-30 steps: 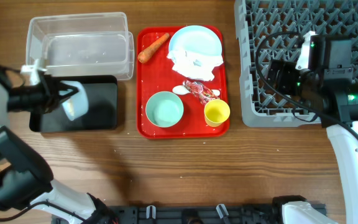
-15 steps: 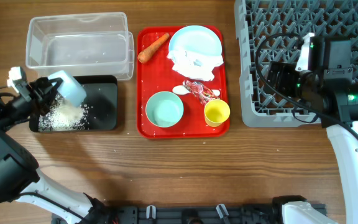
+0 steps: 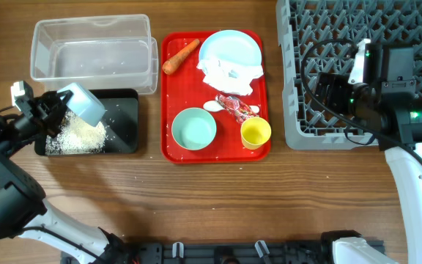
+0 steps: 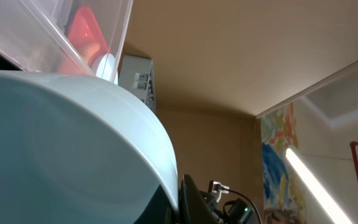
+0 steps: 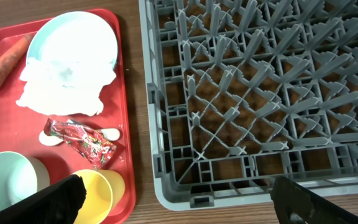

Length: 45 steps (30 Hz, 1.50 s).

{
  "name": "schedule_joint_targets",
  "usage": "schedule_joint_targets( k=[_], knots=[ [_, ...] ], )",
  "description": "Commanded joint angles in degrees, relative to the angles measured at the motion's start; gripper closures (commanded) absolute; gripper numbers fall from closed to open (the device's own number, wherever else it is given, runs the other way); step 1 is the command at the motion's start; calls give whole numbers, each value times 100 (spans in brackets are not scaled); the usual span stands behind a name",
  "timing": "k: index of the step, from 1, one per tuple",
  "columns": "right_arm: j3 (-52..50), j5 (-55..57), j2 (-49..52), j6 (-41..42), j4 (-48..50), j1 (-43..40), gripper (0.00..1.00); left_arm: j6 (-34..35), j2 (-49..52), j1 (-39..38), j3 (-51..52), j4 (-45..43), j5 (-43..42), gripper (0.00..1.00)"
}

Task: Sort waste into correct bins and load items into the dishwasher rack
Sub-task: 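Tip the light blue bowl over the black tray, pouring rice, then return the light blue bowl to the red tray and release, then grasp the white tissue on the blue plate with the left gripper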

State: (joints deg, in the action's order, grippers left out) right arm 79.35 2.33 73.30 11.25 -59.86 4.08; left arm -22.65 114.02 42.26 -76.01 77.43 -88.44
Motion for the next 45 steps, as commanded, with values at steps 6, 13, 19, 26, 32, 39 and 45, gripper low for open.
schedule_joint_targets(
  k=[6,13,19,26,32,39,45],
  knots=[
    [116,-70,46,-66,81,-17,0,-109,-577,-1353,-629,-177,1169,96],
    [116,-92,492,-59,-44,-17,0,1425,-603,-4697,-2258,-1294,5713,96],
    [116,-133,675,-59,-68,-17,0,2061,-116,-6697,-2251,-2398,9029,96],
    [116,-131,675,-59,-61,-17,0,2339,776,-6830,-2251,-2586,9195,94],
    [116,-133,675,-59,-31,-17,0,2339,839,-6830,-2253,-2583,9171,47],
    [116,-433,675,-72,223,-17,0,2529,72,-6911,-2269,-2524,9127,33],
    [116,-459,675,-63,328,-17,0,1825,-352,-6996,-2269,-3440,8623,5]
  ],
)
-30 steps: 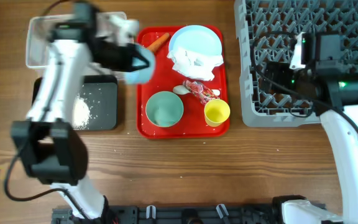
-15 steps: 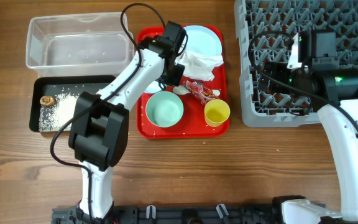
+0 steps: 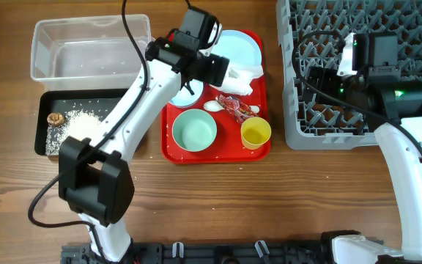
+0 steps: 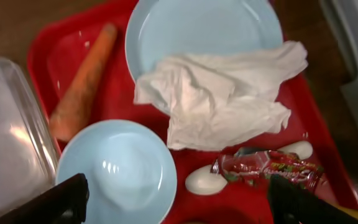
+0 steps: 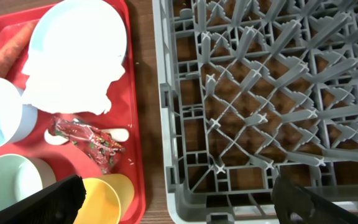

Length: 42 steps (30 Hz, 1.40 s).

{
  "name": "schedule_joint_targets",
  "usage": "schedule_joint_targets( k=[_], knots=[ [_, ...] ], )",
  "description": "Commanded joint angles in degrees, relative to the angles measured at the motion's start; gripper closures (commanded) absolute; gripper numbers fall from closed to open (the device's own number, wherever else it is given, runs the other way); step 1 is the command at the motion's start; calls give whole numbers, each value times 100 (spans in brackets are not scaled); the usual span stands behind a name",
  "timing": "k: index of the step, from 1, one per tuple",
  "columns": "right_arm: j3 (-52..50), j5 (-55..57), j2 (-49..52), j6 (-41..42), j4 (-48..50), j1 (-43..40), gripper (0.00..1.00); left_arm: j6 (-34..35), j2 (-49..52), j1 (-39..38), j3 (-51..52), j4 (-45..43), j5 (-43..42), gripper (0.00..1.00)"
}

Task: Sort waste into correct bins and load items into the dishwasher rack
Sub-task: 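Grasp the white tissue on the blue plate with the left gripper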

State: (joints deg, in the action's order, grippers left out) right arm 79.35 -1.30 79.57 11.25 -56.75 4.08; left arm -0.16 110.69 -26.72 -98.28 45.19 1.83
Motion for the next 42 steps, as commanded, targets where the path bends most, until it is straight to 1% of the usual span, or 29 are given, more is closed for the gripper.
schedule_joint_targets(
  k=[1,2,4,5,7,8,9,11,12,14,18,20,23,24,26,31,32,33,34,35,36,37,39,40,42],
  knots=[
    [116,-173,48,-61,22,-17,0,-455,24,-122,-42,-334,-435,6],
    [116,-317,48,-70,57,-17,0,-367,26,-129,-42,-372,-435,10],
    [116,-726,48,-66,317,-17,1,317,-136,39,-61,-372,-437,10],
    [116,-876,48,-57,468,-17,1,516,-321,208,-79,-334,-505,9],
    [116,-1110,48,-46,734,-17,1,511,-673,452,-79,-278,-793,8],
    [116,-1130,48,-11,831,-17,0,417,-798,498,-79,-302,-831,7],
    [116,-1128,48,-11,861,-17,0,149,-796,479,-79,-400,-844,7],
    [116,-1128,48,-13,861,-17,1,-417,-529,348,-79,-658,-841,6],
    [116,-1128,48,-13,800,-17,1,-566,-260,251,-79,-850,-837,6],
    [116,-1123,48,-22,564,-17,0,-608,334,168,-79,-1276,-826,5],
    [116,-1123,48,-39,404,-17,1,-850,1145,17,-79,-1692,-817,5],
    [116,-1123,48,-59,369,-17,1,-846,1519,15,-79,-1757,-822,6],
    [116,-1075,48,-63,358,-17,0,-850,1805,-15,-79,-1788,-831,4],
    [116,-1075,48,-61,358,-17,0,-872,1875,-22,-79,-1814,-848,4],
    [116,-1075,48,-61,352,-17,1,-979,1943,-57,-79,-1838,-846,9],
    [116,-1075,48,-61,330,-17,1,-999,2039,-81,-76,-1888,-848,29],
    [116,-1075,48,-63,326,-17,1,-999,2107,-81,-76,-1934,-887,38],
    [116,-1075,48,-61,315,-17,0,-997,2111,-81,-76,-1954,-890,44],
    [116,-1075,48,-61,310,-17,0,-997,2111,-87,-76,-1971,-890,53],
    [116,-1075,48,-61,313,-17,1,-997,2111,-92,-76,-1971,-890,67],
    [116,-1062,48,-59,313,-17,0,-997,2111,-92,-76,-1971,-887,83],
    [116,-1054,48,-61,313,-17,0,-994,2111,-92,-76,-1971,-887,96],
    [116,-1054,48,-61,315,-17,0,-968,2096,-92,-76,-1969,-885,96],
    [116,-1054,48,-61,313,-17,0,-623,1950,-74,-111,-1954,-885,96],
    [116,-1038,48,-61,313,-17,0,-179,1617,-2,-315,-1775,-885,96]
  ],
)
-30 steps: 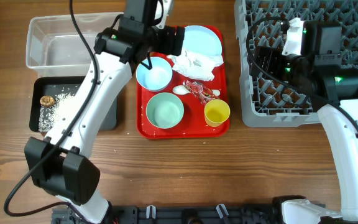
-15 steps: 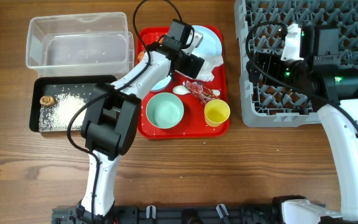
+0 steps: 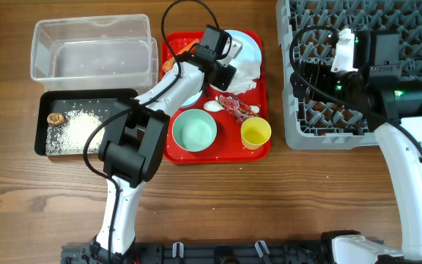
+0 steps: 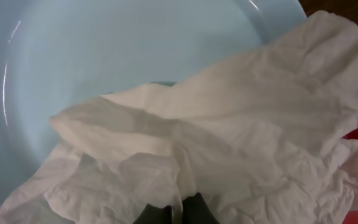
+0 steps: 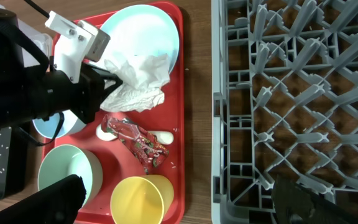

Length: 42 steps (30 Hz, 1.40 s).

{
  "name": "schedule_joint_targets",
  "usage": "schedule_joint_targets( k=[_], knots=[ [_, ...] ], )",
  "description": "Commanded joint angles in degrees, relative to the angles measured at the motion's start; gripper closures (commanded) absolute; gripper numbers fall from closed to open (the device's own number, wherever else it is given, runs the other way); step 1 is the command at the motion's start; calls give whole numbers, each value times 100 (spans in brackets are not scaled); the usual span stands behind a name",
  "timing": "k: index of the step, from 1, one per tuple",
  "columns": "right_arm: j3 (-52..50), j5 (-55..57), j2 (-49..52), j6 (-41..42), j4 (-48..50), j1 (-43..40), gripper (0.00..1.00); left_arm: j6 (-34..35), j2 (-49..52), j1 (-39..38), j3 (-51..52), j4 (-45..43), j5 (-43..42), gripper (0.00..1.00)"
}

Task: Sort waste into correct bins and load items into the dishwasher rack
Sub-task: 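Grasp the white tissue on the blue plate with the left gripper, then carry the tissue left and drop it into the clear bin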

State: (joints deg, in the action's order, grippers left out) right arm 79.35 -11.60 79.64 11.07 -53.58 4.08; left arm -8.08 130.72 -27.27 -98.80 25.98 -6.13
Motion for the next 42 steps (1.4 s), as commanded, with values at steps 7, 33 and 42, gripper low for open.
schedule_joint_targets(
  k=[7,33,42],
  knots=[
    [116,59,42,-57,-4,-17,0,1311,-2155,667,-531,568,-90,96],
    [116,57,42,-42,-2,-17,0,1434,-1646,3429,-424,2127,667,10],
    [116,59,42,-55,31,-17,0,356,-2146,1572,-422,2918,-1375,16]
  ],
)
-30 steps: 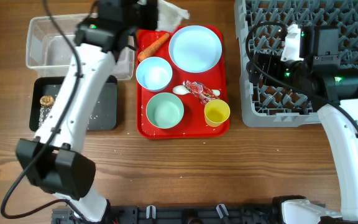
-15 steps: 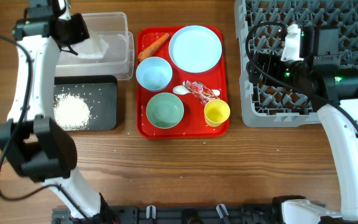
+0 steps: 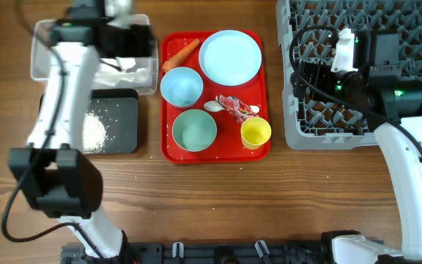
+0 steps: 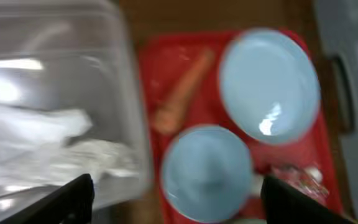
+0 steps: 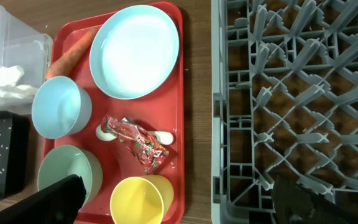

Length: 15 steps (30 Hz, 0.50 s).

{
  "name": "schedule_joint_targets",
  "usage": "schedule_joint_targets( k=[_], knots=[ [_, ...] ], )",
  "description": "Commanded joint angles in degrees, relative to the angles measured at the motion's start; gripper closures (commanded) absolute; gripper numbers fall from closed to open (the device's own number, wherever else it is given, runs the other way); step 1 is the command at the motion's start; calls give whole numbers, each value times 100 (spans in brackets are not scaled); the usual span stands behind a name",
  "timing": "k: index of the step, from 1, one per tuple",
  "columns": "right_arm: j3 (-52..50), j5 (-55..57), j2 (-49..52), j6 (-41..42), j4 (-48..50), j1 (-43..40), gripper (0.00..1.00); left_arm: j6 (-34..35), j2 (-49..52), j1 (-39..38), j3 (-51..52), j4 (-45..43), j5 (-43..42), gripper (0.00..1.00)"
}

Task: Sort waste into correct bins and load items into the dishwasher rack
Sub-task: 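Carry the tissue left and drop it into the clear bin, then grasp the red candy wrapper on the tray with the left gripper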

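Note:
A crumpled white napkin (image 3: 116,67) lies inside the clear plastic bin (image 3: 50,33) at the back left. My left gripper (image 3: 134,38) hovers open and empty over the bin's right end; its wrist view is blurred. On the red tray (image 3: 264,81) are a carrot (image 3: 180,55), a bare light-blue plate (image 3: 230,56), a blue bowl (image 3: 181,86), a green bowl (image 3: 194,130), a yellow cup (image 3: 256,133), a red wrapper (image 3: 234,106) and a white spoon (image 3: 211,106). My right gripper (image 3: 306,77) stands open at the left edge of the grey dishwasher rack (image 3: 357,29).
A black tray (image 3: 127,125) holding spilled rice (image 3: 94,130) sits in front of the clear bin. The rack fills the back right. Bare wooden table (image 3: 211,198) runs along the front.
The napkin was on the plate with my left gripper shut on it. Now it lies in the clear bin and the gripper is open above the bin. The right arm has not moved.
My left gripper first held the blue bowl tipped over the black tray with rice. Then the bowl stood on the red tray and the gripper was open above it. It then shut on the napkin on the plate. Now the napkin is in the clear bin.

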State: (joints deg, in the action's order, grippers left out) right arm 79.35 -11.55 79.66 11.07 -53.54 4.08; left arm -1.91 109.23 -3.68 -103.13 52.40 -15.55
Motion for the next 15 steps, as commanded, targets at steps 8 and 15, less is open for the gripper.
schedule_joint_targets(
  k=[8,15],
  knots=[
    [116,55,39,-55,-55,-17,0,542,1025,-2677,11,511,682,24],
    [116,55,39,-52,-101,-17,0,540,2026,-2846,11,72,859,22]
  ],
)
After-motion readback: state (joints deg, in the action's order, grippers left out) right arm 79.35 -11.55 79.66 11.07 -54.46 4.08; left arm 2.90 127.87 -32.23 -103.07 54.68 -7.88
